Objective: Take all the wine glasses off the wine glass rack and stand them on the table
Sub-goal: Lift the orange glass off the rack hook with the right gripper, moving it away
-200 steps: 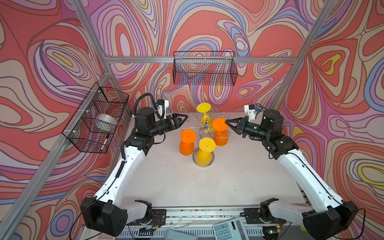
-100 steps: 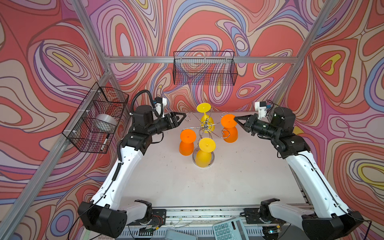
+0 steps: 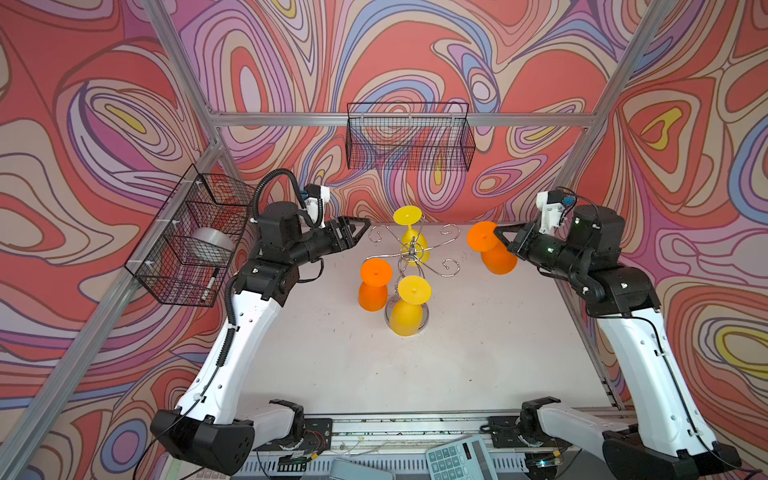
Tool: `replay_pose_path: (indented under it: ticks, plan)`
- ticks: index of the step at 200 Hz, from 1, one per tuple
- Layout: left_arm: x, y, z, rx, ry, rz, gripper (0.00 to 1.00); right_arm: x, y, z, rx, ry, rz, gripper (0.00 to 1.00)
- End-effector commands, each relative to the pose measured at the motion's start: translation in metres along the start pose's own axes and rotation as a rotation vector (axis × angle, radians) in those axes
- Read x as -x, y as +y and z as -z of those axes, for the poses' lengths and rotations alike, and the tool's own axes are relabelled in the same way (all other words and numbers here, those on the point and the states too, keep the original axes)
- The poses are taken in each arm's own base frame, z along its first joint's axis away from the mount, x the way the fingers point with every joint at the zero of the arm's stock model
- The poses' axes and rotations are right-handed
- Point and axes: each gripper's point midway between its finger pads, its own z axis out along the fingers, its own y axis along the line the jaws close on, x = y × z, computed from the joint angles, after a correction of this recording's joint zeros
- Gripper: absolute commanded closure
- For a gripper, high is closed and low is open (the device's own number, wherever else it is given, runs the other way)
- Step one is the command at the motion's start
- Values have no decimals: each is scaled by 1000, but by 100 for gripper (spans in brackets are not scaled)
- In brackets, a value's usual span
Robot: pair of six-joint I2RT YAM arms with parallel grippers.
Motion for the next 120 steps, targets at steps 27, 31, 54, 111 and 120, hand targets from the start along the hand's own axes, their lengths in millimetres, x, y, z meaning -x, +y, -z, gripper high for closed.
replay_pose_path:
  ticks: [27,31,54,111,120]
  plan:
    - [7,-21,4,-34,32,-59,35,10,-16,0,-116,0,225,100]
    - [7,-22,4,-35,36,-62,34,10,-17,-1,-124,4,236,100]
    - [5,-26,4,-39,56,-90,34,4,-32,-9,-178,37,285,100]
    - [-17,-44,2,5,106,-305,33,3,-34,-11,-191,54,257,100]
    - [-17,-45,3,8,102,-318,33,9,-25,-9,-164,41,245,100]
